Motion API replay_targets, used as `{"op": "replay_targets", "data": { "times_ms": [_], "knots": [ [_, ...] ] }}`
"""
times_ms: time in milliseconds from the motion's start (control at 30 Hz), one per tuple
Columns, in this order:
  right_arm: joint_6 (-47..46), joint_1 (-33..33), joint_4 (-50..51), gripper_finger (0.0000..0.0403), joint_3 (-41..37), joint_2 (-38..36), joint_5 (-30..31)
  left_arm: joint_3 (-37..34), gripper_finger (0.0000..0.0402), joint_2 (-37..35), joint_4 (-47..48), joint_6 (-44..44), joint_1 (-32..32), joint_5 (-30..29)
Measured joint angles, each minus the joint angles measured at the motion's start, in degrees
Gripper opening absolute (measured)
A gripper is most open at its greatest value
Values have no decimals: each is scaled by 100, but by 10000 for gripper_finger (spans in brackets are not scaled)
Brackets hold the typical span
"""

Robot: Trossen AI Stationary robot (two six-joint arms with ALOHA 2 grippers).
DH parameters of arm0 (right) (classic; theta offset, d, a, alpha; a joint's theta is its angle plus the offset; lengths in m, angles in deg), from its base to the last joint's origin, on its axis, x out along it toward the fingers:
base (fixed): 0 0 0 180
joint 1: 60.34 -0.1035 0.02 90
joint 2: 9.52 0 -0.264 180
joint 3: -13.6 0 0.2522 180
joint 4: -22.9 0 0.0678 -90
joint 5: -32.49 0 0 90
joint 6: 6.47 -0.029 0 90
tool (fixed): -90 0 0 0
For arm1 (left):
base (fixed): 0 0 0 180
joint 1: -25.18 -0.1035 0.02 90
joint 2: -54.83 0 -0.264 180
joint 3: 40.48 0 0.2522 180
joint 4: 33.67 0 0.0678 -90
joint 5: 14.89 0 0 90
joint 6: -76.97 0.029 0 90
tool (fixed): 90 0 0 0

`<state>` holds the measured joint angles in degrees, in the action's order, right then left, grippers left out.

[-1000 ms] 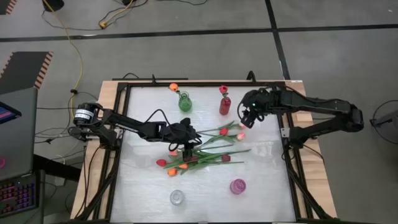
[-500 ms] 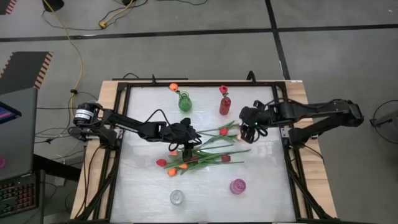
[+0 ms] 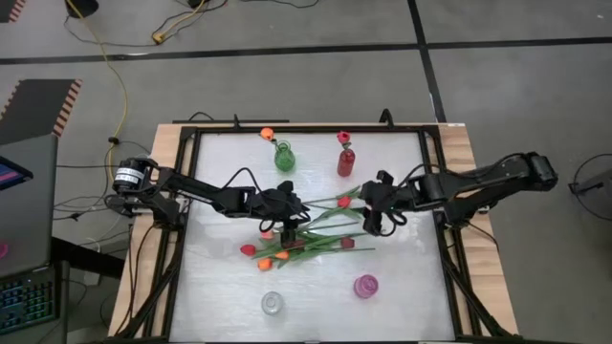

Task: Sort flowers into vase by color
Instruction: Put the red flower into the red vase

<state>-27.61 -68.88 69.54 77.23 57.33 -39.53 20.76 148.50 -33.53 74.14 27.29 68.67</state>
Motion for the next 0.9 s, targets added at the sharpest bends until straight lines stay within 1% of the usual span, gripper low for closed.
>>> {"op": "replay_targets", "data": {
  "times_ms": [167,400,667,900],
  "knots": [
    [0,124,-445,218,-252,0,0,1,143,7,-116,9,-18,0],
    [17,160,-911,218,-396,0,2,2,143,11,-121,4,-20,0],
    [15,162,-951,218,-428,0,2,2,143,15,-435,-245,-11,2],
    [15,162,-960,218,-428,0,2,2,143,15,-433,-380,-11,2]
  ]
}}
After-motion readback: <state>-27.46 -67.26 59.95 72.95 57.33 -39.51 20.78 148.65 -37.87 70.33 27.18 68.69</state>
